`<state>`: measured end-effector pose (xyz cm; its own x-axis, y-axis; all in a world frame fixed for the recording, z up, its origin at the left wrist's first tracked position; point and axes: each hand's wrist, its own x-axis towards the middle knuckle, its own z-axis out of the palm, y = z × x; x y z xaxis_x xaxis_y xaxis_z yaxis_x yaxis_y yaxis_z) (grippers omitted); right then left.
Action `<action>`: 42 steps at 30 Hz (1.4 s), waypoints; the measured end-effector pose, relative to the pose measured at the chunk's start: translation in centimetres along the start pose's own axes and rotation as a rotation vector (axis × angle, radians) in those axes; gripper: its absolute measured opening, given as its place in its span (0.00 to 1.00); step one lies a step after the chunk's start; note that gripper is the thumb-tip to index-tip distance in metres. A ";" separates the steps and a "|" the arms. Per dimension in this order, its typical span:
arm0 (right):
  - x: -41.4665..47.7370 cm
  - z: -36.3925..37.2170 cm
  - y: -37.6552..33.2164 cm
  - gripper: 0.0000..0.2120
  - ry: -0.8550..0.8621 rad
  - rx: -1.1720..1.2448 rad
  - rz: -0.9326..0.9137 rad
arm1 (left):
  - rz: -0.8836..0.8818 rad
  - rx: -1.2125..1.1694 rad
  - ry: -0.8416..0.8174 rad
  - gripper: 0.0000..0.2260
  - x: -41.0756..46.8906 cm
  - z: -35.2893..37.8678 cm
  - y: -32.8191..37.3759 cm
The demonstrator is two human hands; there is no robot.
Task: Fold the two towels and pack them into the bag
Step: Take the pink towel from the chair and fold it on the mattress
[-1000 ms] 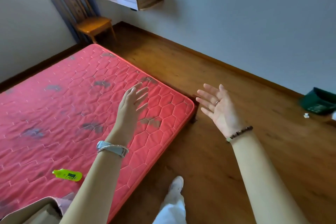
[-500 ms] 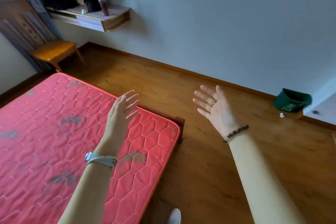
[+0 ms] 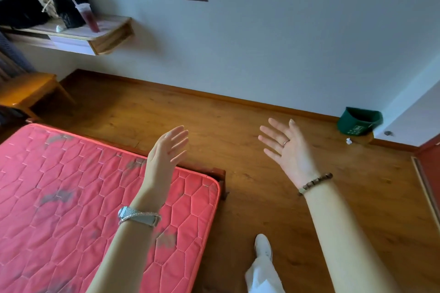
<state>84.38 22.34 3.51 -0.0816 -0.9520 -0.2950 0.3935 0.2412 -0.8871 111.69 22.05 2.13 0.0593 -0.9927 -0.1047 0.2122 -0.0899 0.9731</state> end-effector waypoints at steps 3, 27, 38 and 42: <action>3.0 -1.5 -0.8 0.22 0.015 0.008 0.006 | 0.031 0.049 -0.011 0.19 2.9 2.3 -0.2; 30.6 -8.6 -12.6 0.21 -0.065 0.029 0.065 | 0.043 0.054 0.072 0.19 27.8 16.5 -1.0; 41.6 -4.8 -13.7 0.20 -0.161 -0.042 0.119 | 0.019 -0.012 0.196 0.14 37.4 15.5 -2.2; 46.4 -2.6 -14.8 0.21 -0.196 -0.078 0.131 | 0.026 -0.043 0.249 0.14 42.1 15.1 -2.0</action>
<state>72.38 -24.89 1.99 0.1481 -0.9281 -0.3416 0.3161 0.3717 -0.8729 99.01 -20.75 -1.08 0.3024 -0.9439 -0.1324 0.2488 -0.0559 0.9669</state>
